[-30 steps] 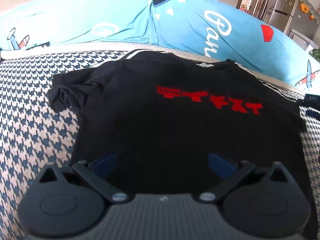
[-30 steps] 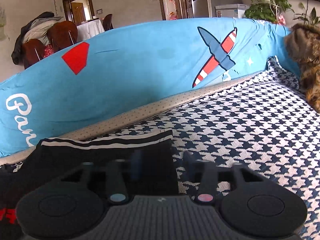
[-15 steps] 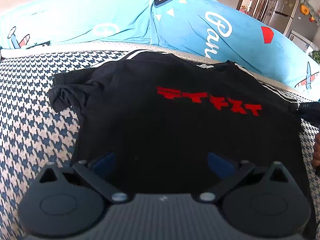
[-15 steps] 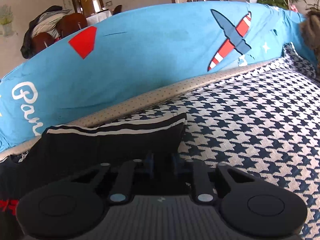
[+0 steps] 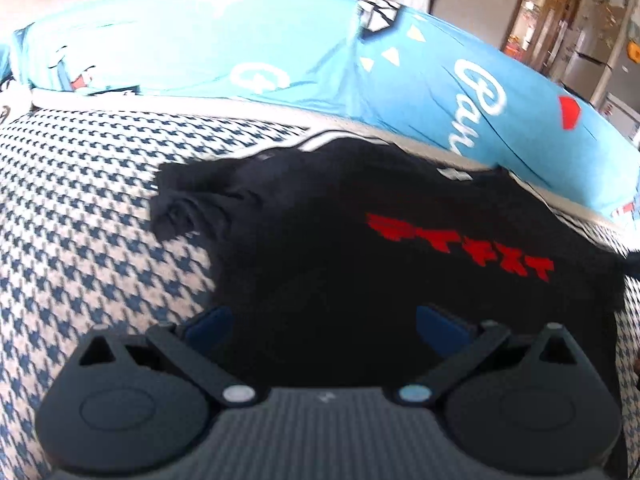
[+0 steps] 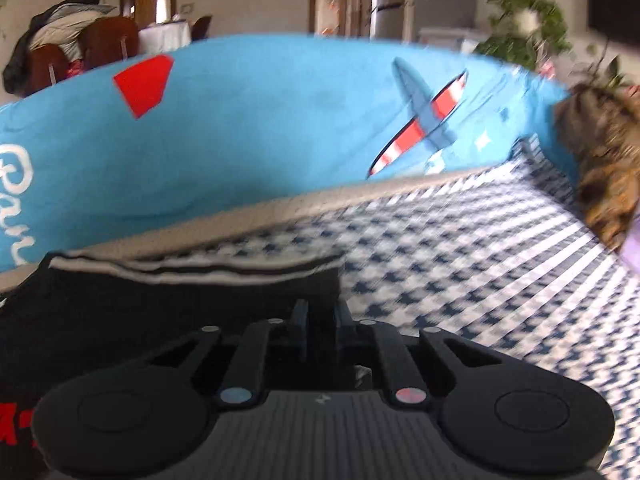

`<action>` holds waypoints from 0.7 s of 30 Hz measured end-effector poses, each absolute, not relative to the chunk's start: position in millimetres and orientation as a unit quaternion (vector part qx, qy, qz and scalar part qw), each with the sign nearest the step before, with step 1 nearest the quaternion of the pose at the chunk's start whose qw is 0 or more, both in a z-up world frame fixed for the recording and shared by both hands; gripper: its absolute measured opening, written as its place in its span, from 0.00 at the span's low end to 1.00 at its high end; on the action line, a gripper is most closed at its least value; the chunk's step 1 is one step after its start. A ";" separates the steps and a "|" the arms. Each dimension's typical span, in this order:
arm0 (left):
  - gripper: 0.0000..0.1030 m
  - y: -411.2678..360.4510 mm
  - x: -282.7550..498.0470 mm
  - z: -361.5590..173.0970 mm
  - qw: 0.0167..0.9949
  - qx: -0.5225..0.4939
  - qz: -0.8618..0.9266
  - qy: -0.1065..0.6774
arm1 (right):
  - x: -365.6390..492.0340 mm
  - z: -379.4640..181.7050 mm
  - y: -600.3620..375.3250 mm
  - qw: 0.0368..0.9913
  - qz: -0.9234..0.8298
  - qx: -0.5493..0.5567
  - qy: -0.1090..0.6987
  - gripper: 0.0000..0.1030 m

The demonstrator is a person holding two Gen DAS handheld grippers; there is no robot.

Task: Fold clothes

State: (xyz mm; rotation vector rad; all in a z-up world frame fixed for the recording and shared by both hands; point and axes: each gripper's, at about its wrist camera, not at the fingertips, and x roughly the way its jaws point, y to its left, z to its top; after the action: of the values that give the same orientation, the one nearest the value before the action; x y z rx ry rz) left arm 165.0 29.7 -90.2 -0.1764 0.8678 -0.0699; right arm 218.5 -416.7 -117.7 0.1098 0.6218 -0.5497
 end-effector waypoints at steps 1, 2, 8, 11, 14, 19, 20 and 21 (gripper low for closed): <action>1.00 34.4 166.8 -88.7 0.904 -0.089 -0.026 0.418 | 217.3 -113.8 -415.1 0.914 -0.270 0.050 0.297 0.15; 1.00 40.4 169.5 -86.7 0.905 -0.093 -0.017 0.415 | 215.7 -110.0 -413.0 0.918 -0.266 0.049 0.292 0.16; 1.00 83.4 191.5 -75.7 0.906 -0.128 0.036 0.401 | 211.9 -95.6 -386.0 0.932 -0.218 0.050 0.287 0.16; 1.00 106.7 206.1 -74.4 0.901 -0.149 0.050 0.404 | 208.8 -94.2 -367.3 0.937 -0.182 0.053 0.294 0.21; 1.00 128.4 215.0 -74.2 0.897 -0.174 0.046 0.404 | 202.7 -95.9 -342.7 0.940 -0.147 0.045 0.304 0.28; 1.00 152.0 226.8 -74.2 0.896 -0.202 0.043 0.394 | 185.9 -94.5 -301.2 0.945 -0.087 0.032 0.314 0.30; 1.00 157.0 230.3 -75.2 0.894 -0.210 0.040 0.393 | 181.3 -93.1 -293.8 0.946 -0.077 0.032 0.314 0.31; 1.00 162.1 233.8 -76.3 0.892 -0.218 0.037 0.393 | 176.5 -92.3 -288.1 0.946 -0.069 0.038 0.315 0.32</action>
State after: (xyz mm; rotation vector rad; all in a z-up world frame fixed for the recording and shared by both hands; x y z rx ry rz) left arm 233.8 162.1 -76.3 -0.4525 0.8160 0.0770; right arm 176.5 -288.1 -92.3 0.0774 0.6410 -0.1415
